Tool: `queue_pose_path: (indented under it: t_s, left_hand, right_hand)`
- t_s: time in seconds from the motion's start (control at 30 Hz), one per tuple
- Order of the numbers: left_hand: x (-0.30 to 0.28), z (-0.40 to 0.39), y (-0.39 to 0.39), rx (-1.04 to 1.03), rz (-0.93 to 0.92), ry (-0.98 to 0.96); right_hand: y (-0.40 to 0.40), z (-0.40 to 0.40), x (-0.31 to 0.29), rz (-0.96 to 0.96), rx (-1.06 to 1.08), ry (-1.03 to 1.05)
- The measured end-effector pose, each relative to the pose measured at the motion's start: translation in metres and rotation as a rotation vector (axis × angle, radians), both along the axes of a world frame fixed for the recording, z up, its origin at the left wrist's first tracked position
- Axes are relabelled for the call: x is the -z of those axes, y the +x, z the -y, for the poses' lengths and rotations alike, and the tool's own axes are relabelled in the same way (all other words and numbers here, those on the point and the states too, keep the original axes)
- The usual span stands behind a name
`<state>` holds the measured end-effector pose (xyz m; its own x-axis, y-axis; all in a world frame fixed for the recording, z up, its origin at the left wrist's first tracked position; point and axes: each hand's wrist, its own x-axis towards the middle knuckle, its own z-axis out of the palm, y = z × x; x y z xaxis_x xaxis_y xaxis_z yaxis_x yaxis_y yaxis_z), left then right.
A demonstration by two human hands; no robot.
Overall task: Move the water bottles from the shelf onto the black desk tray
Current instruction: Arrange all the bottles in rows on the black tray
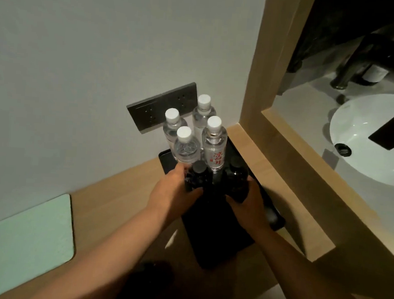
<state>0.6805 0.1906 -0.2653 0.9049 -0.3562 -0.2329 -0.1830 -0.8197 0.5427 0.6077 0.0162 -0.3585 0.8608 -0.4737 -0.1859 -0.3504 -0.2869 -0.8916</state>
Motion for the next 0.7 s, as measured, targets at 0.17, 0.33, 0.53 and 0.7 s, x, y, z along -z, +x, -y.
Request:
queue_pose_path:
  t_s: [0.17, 0.33, 0.53, 0.7]
  left_hand:
    - [0.011, 0.001, 0.004, 0.014, 0.079, 0.071]
    - [0.015, 0.003, 0.008, 0.008, 0.117, 0.119]
    - [0.015, 0.003, 0.009, -0.034, 0.071, 0.060]
    - [0.014, 0.003, 0.004, -0.019, 0.064, 0.047]
  right_hand:
    - [0.028, 0.002, 0.024, 0.019, -0.094, 0.019]
    - [0.031, 0.000, 0.021, 0.029, -0.081, 0.013]
    - [0.034, 0.001, 0.026, 0.082, -0.084, 0.005]
    - [0.035, 0.001, 0.021, 0.049, -0.100, 0.001]
